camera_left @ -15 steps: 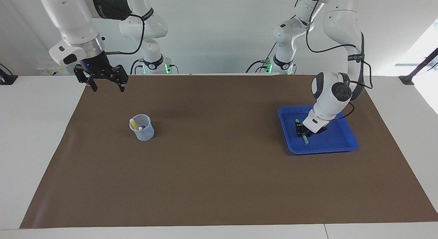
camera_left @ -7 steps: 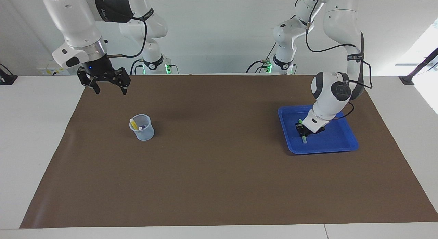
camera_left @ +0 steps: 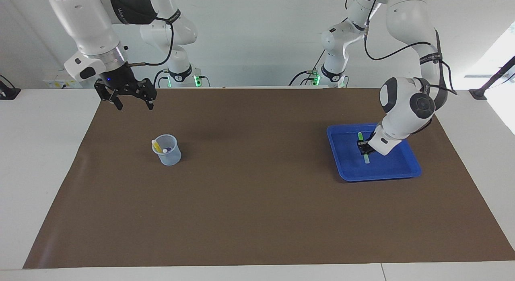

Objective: Transfer and insert pens with both arms
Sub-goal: 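Grasp the green pen with the left gripper and lift it, then pass the green pen from the left gripper to the right gripper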

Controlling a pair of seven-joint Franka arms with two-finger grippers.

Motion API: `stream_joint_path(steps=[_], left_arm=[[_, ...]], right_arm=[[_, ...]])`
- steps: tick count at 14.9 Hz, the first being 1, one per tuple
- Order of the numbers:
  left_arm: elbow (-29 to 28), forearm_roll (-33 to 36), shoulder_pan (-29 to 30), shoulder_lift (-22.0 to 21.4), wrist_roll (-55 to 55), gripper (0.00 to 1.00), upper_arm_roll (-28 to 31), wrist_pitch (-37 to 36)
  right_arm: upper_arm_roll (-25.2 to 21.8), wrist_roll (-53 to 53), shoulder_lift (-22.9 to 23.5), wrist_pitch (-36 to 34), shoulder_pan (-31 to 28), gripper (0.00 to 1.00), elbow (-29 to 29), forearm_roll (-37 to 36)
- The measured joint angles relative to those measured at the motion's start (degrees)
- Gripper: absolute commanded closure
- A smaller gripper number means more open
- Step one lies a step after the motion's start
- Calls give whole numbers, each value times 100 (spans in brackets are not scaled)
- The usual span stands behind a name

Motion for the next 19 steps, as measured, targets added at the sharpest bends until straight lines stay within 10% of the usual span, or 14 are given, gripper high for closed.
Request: stream_joint_path(steps=[9,19], left_arm=[[1242,-2123,-19,-26,-4170,100,-694,-1460],[923,-5289,-691,-39,-7582,100,-1185,-25]], right_arm=[[1,-15,-1,0,0,0,-2,-41],[308,-1,-6,46,7,0,-21,568]])
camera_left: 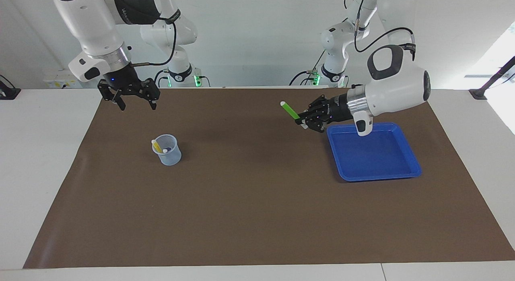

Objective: Transfer and insert pens with both arms
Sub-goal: 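Pass the green pen from the left gripper to the right gripper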

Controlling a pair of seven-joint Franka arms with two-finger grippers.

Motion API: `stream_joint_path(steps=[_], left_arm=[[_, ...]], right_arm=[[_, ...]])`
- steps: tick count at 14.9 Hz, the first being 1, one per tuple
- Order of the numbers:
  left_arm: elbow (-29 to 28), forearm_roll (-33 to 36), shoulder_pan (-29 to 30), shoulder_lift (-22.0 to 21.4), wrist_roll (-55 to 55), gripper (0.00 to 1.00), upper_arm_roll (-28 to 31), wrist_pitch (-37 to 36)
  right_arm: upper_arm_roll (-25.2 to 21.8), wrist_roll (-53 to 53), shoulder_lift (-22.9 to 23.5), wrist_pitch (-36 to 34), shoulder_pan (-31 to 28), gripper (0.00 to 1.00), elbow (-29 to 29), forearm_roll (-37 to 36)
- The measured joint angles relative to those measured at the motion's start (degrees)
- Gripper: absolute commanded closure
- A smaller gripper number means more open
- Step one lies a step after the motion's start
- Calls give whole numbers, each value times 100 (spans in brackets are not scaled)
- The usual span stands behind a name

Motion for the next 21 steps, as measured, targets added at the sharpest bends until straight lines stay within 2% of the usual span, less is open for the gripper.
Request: stream_joint_path(steps=[3,5,9,15,16,17,20,21], left_arm=[[-377,-676,-384,-98,-60,100,-44,671],[-613,-1089,-511,-214,-60,100,-57,982],[-902,-1740,-669,-409,-60,100,-71,1508],[-955,-2101,-823,-448,-60,100,-79,1806],[-966,-2151,-823,-448,-60,100,-79,1853],[-977,-2200,-823,-449,-59,100,-79,1887],[-1028,-2307,-824,-462,-46,100,-80,1949],[-1040,-2338,-824,-467,-38,100,-81,1968]], right_arm=[[307,143,-3,253,5,0,-2,656],[664,618,-1,620,11,0,-2,1065],[1339,1196,10,1111,51,0,-24,1328],[1584,1231,164,1449,60,5,-110,1468],[1583,1231,173,1461,60,12,-135,1468],[1584,1231,173,1511,60,24,-166,1468],[1583,1231,173,1654,60,78,-214,1468],[1583,1231,173,1670,60,89,-216,1468]])
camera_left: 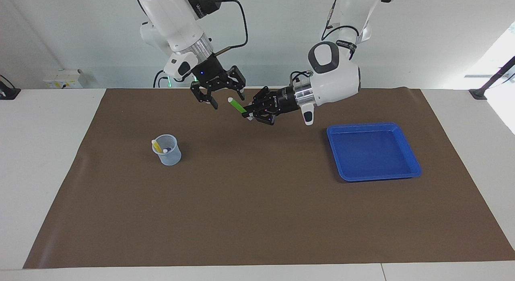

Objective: Transfer and insert pens with both arms
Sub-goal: 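Pass the green pen from the left gripper to the right gripper, then insert the green pen into the cup while the left gripper withdraws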

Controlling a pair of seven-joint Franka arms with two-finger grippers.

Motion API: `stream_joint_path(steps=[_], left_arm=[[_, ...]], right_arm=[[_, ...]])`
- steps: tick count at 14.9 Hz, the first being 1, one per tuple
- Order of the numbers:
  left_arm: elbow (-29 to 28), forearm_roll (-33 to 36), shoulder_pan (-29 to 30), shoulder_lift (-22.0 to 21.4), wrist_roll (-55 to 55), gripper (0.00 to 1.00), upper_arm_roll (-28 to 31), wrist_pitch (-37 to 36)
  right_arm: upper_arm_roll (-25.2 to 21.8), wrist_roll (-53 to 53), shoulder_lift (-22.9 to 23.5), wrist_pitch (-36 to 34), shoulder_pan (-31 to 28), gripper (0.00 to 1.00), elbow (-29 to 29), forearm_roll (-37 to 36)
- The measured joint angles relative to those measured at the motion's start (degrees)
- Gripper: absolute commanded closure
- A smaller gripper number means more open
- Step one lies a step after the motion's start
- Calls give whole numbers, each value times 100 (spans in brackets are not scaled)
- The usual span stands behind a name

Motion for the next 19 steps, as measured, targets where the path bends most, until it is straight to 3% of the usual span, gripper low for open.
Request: stream_joint_path(steps=[1,2,7,8,9,10,13,15,19], left_arm=[[-5,-19,0,-4,2,100,-1,10],[-13,-23,-4,-5,2,100,-3,25],[-44,-75,-12,-11,17,100,-19,83],[-46,-84,-12,-11,21,63,-19,85],[-47,-87,-12,-11,42,8,-19,88],[-47,-93,-11,-13,82,0,-19,95],[-47,-99,-10,-87,120,0,-19,186],[-47,-106,-8,-158,120,0,-18,217],[-48,-115,37,-188,120,0,28,234]], right_arm=[[0,0,0,17,0,98,0,0],[9,0,-1,51,1,100,1,33],[65,4,-9,171,6,100,2,99],[65,3,-9,172,6,100,2,99],[65,-1,-9,172,6,100,2,99],[64,-28,-9,169,5,100,-1,86],[22,-219,-9,89,-2,100,-38,-96],[-14,-317,-18,36,-7,100,-135,-612],[-324,-1377,-239,19,-65,100,-741,-1352]])
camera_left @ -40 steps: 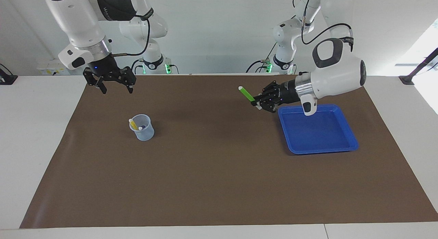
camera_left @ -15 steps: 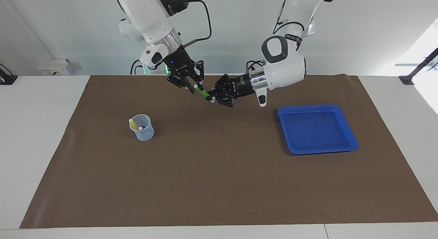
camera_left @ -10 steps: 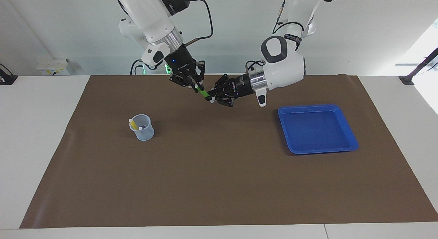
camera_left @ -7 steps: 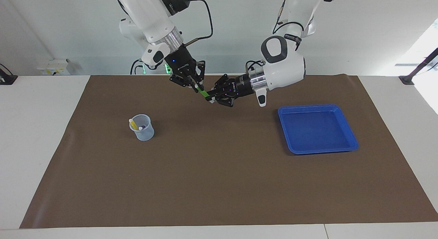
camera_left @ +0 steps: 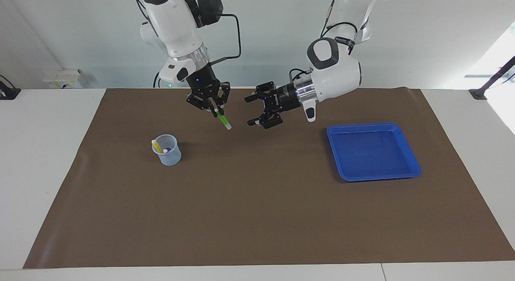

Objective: Transfer and insert pens with both arms
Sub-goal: 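Insert the green pen into the cup while the left gripper withdraws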

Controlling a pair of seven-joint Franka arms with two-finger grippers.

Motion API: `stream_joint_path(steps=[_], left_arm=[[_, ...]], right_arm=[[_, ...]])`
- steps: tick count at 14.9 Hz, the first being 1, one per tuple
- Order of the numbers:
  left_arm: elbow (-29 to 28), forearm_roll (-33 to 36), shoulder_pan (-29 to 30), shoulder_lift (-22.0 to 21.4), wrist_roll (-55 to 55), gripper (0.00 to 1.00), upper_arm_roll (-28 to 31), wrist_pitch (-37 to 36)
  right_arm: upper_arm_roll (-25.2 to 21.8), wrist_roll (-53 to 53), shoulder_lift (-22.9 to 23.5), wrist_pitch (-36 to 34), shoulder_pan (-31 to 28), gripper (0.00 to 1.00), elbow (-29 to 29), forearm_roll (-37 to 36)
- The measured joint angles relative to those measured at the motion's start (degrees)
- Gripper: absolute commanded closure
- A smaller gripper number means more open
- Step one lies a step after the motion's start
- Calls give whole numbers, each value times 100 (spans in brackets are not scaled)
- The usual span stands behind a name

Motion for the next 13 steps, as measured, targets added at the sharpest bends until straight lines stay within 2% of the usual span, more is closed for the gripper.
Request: stream_joint_path(steps=[4,8,11,13], left_arm=[[-1,0,224,-2,0,0,25,13],[-1,63,485,-5,31,0,30,12],[-1,525,500,-5,43,0,29,13],[-1,1141,504,-5,47,0,37,13]], right_arm=[[-637,-1218,-289,43,-35,100,-603,-593],[-1036,-1740,-556,488,-57,100,-1296,-714],[-1078,-1762,-676,879,-56,100,-1785,-716],[-1077,-1762,-673,1239,-56,100,-2072,-716]])
